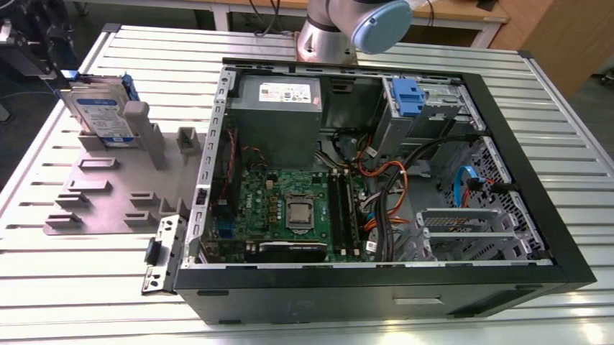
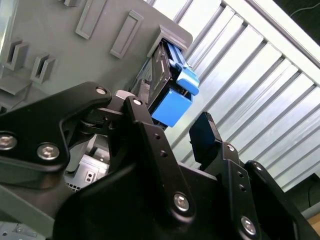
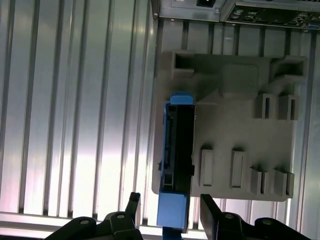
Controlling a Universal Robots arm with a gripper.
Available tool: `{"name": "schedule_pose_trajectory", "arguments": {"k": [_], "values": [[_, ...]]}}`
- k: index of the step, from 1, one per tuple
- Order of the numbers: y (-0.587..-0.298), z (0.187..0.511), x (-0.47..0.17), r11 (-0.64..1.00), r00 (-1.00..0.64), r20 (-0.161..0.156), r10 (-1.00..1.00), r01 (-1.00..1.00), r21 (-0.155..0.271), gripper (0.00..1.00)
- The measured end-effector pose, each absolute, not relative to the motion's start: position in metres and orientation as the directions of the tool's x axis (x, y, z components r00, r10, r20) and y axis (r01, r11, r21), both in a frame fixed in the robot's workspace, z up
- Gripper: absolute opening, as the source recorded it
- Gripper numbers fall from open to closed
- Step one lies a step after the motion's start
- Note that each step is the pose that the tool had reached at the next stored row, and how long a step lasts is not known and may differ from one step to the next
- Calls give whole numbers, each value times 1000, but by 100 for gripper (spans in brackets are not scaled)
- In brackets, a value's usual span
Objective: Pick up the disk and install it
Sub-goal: 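Pick up the disk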
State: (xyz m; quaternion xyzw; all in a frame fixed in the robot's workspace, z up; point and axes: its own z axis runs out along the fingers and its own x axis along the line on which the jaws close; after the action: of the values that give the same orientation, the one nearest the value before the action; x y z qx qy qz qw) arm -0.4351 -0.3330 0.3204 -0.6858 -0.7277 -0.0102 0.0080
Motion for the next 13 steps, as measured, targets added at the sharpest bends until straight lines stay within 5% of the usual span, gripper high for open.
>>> {"name": "schedule_pose_trajectory", "arguments": {"k": [13], "values": [[-333, 307, -436, 59, -59, 26, 998, 998, 2, 59]]}}
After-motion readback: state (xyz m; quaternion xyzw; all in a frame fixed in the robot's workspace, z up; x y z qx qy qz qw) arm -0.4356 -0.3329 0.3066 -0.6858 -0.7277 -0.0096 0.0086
